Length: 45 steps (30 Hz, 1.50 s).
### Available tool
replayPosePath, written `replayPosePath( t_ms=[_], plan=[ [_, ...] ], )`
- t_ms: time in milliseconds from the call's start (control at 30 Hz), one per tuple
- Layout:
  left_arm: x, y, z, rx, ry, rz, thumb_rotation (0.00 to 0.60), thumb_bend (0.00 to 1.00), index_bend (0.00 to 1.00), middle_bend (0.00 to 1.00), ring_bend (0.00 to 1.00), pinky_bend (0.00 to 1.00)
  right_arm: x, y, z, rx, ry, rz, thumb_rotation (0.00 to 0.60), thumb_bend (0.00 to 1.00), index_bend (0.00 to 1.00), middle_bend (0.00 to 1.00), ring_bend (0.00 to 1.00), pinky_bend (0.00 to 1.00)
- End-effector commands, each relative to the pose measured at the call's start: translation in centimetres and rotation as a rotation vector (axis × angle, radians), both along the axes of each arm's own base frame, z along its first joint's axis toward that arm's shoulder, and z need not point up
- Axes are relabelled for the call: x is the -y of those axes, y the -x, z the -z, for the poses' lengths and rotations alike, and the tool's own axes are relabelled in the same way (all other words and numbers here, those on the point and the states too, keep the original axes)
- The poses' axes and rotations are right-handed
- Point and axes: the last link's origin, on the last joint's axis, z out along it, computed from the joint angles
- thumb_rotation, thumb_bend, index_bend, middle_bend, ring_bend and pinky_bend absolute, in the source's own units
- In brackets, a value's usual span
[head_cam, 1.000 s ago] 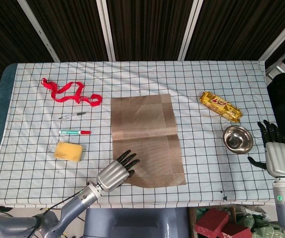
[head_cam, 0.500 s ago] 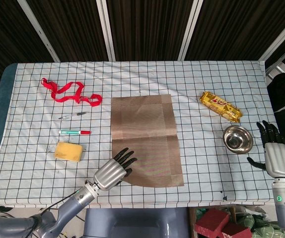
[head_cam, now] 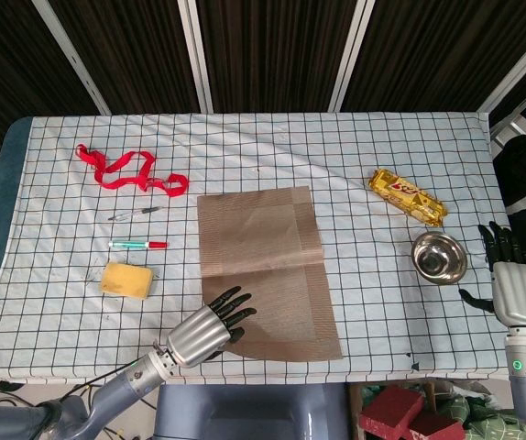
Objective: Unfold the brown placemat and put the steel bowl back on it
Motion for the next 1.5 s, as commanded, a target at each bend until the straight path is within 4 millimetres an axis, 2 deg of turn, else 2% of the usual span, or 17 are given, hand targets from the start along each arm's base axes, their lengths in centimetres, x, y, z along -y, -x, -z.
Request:
replayPosePath(
  t_ms=[33, 267, 367, 567, 800, 933, 1267, 1500],
  plan=[
    [0.5, 0.3, -0.8, 0.010, 0.016, 0.012, 0.600, 0.42, 0.65, 0.19, 0.00, 0.02, 0.0, 0.0, 0.0, -0.001, 0.000, -0.001, 0.600, 0.07, 0.00, 0.00, 0.00, 0.18],
    [1.9, 1.1, -2.4, 0.035, 0.081, 0.011, 0.600, 0.42, 0.65, 0.19, 0.00, 0.02, 0.0, 0.0, 0.0, -0.007, 0.002, 0.003, 0.600, 0.07, 0.00, 0.00, 0.00, 0.18],
    [2.3, 2.0, -3.5, 0.019, 0.112, 0.015, 0.600, 0.42, 0.65, 0.19, 0.00, 0.02, 0.0, 0.0, 0.0, -0.012, 0.004, 0.005, 0.600, 0.07, 0.00, 0.00, 0.00, 0.18],
    [1.3, 4.3, -5.8, -0.058, 0.073, 0.003, 0.600, 0.42, 0.66, 0.20, 0.00, 0.02, 0.0, 0.0, 0.2, -0.023, -0.002, 0.004, 0.600, 0.07, 0.00, 0.00, 0.00, 0.18],
    [-2.9, 7.2, -8.6, -0.152, -0.072, -0.071, 0.600, 0.42, 0.66, 0.20, 0.00, 0.02, -0.1, -0.2, 0.5, -0.031, -0.014, -0.002, 0.600, 0.07, 0.00, 0.00, 0.00, 0.18],
    [-5.2, 7.7, -9.2, -0.192, -0.134, -0.096, 0.600, 0.42, 0.66, 0.20, 0.00, 0.02, -0.1, -0.1, 0.6, -0.033, -0.024, -0.001, 0.600, 0.07, 0.00, 0.00, 0.00, 0.18],
    [-10.6, 5.4, -9.8, -0.219, -0.313, -0.069, 0.600, 0.42, 0.66, 0.20, 0.00, 0.02, -0.1, -0.1, 0.7, -0.027, -0.040, -0.001, 0.600, 0.07, 0.00, 0.00, 0.00, 0.18],
    [-13.4, 4.4, -10.0, -0.293, -0.419, -0.045, 0.600, 0.42, 0.66, 0.21, 0.00, 0.02, 0.0, -0.1, 0.7, -0.024, -0.045, 0.003, 0.600, 0.07, 0.00, 0.00, 0.00, 0.18]
  ],
)
